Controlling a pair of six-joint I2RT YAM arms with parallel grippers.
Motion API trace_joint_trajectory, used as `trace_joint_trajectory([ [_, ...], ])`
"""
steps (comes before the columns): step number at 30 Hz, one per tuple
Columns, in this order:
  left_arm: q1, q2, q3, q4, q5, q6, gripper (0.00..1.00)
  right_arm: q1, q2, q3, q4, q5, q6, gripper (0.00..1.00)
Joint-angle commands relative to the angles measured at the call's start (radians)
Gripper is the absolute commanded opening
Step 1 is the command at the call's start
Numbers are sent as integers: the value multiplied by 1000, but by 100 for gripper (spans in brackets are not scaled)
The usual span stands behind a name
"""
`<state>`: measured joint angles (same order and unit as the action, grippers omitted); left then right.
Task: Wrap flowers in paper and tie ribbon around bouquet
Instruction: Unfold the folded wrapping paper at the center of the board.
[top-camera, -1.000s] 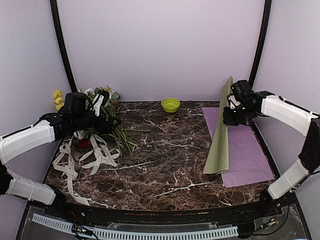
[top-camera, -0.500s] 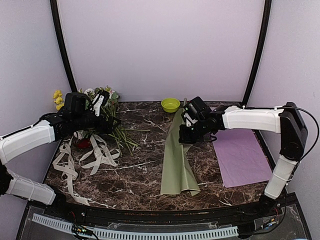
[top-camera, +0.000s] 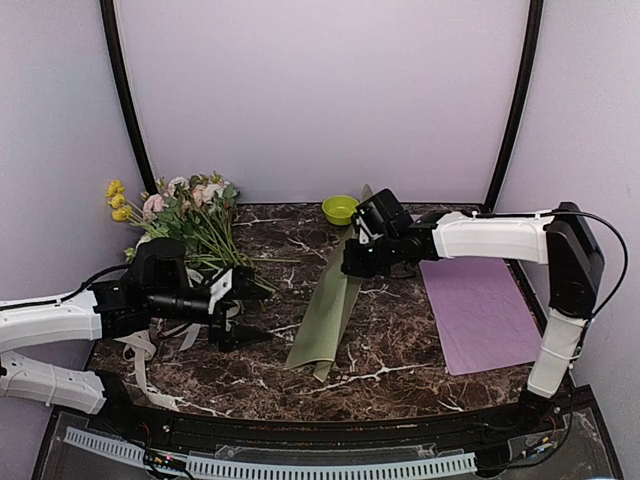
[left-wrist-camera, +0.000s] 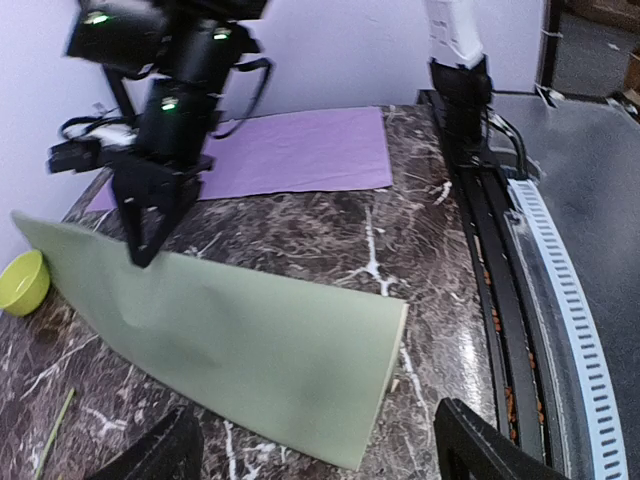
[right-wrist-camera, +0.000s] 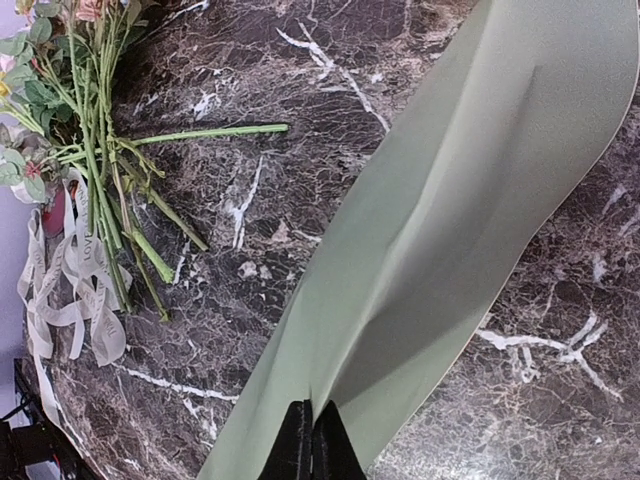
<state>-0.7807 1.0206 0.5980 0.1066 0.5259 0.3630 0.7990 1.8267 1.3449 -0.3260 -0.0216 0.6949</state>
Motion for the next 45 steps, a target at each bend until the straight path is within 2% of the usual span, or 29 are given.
trace_joint_trajectory([
  [1, -108, 40, 17, -29, 5, 310, 88, 7, -18, -21, 60, 8, 3, 0],
  [5, -173, 160, 34, -29, -44, 368, 94, 6, -25, -25, 85, 7, 1, 0],
  [8, -223, 230, 17, 69, -149, 368, 95, 7, -38, -34, 94, 12, -1, 0],
  [12, -245, 297, -12, 172, -190, 358, 96, 7, -44, -52, 114, 8, 0, 0],
  [15, -259, 357, -36, 277, -319, 341, 97, 7, -40, -53, 114, -3, -3, 0],
  [25, -272, 494, -35, 371, -435, 309, 87, 6, -48, -63, 114, -15, -20, 0],
  [27, -272, 513, -30, 391, -459, 314, 81, 7, -51, -68, 117, -18, -21, 0],
  [31, -272, 549, 6, 363, -510, 295, 60, 7, -57, -70, 118, -23, -27, 0],
  [32, -272, 555, 14, 357, -513, 286, 53, 8, -58, -70, 117, -26, -28, 0],
  [34, -273, 563, 26, 347, -510, 267, 31, 7, -60, -70, 116, -33, -35, 0],
  [36, -273, 555, 39, 344, -514, 243, 2, 6, -65, -67, 97, -30, -48, 0],
  [37, -273, 543, 42, 345, -519, 220, 0, 6, -71, -59, 72, -13, -65, 0],
  [39, -272, 495, 41, 346, -514, 165, 0, -2, -99, -44, 8, 41, -100, 9],
  [42, -262, 416, 24, 332, -501, 102, 0, -61, -198, -83, -29, 52, -140, 32],
  [45, -259, 385, 26, 206, -511, 112, 0, -172, -323, -169, -22, -3, -159, 50],
])
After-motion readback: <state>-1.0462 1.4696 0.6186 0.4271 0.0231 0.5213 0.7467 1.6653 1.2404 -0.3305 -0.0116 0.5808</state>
